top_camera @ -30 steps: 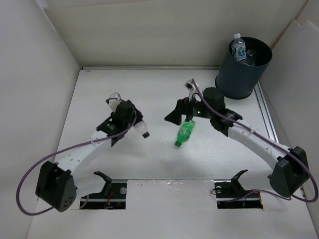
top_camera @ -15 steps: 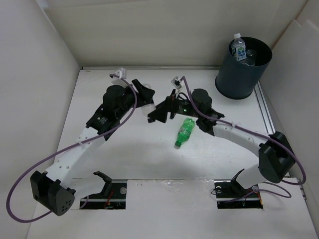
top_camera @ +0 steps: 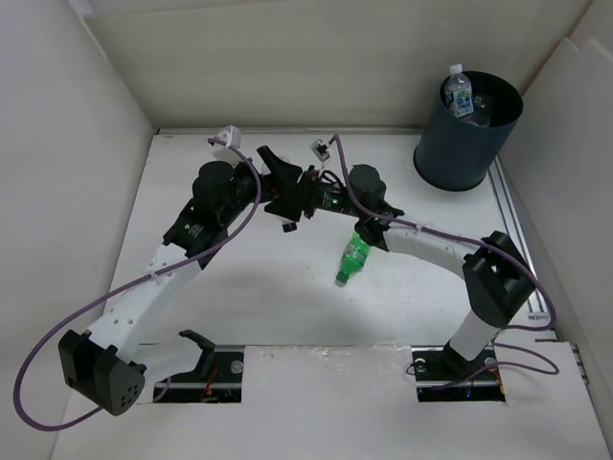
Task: Put the plastic bottles in the bin
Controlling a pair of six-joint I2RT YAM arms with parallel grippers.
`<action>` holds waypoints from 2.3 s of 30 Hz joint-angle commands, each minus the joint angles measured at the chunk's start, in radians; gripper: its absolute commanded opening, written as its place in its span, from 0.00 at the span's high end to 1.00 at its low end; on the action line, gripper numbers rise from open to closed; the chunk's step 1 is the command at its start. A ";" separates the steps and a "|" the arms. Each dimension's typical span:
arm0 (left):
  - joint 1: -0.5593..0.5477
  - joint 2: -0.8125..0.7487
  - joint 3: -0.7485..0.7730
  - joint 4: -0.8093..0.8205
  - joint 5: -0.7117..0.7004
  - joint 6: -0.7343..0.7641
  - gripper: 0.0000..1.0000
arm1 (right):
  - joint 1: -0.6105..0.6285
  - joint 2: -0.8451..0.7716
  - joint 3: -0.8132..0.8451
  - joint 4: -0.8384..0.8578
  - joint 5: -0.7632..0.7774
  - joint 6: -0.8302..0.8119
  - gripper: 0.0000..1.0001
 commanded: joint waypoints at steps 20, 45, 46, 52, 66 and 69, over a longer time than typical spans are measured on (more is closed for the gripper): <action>-0.020 0.061 0.239 -0.178 -0.086 0.071 0.00 | -0.727 0.102 0.757 -0.899 0.606 -0.208 1.00; -0.020 0.230 0.205 -0.095 0.265 0.208 0.00 | -0.944 0.416 1.279 -1.199 0.827 -0.255 0.00; -0.020 0.240 0.205 -0.095 0.282 0.208 0.00 | -0.953 0.416 1.280 -1.211 0.840 -0.255 0.00; -0.131 0.401 0.265 -0.095 0.214 0.251 0.00 | -0.955 0.350 1.270 -1.286 0.862 -0.218 0.00; -0.285 0.864 0.539 -0.196 0.022 0.189 0.00 | -0.744 -0.471 0.206 -0.984 0.761 -0.185 0.00; -0.314 0.940 0.596 -0.245 -0.015 0.180 0.00 | -0.708 -0.557 0.135 -0.975 0.739 -0.172 0.00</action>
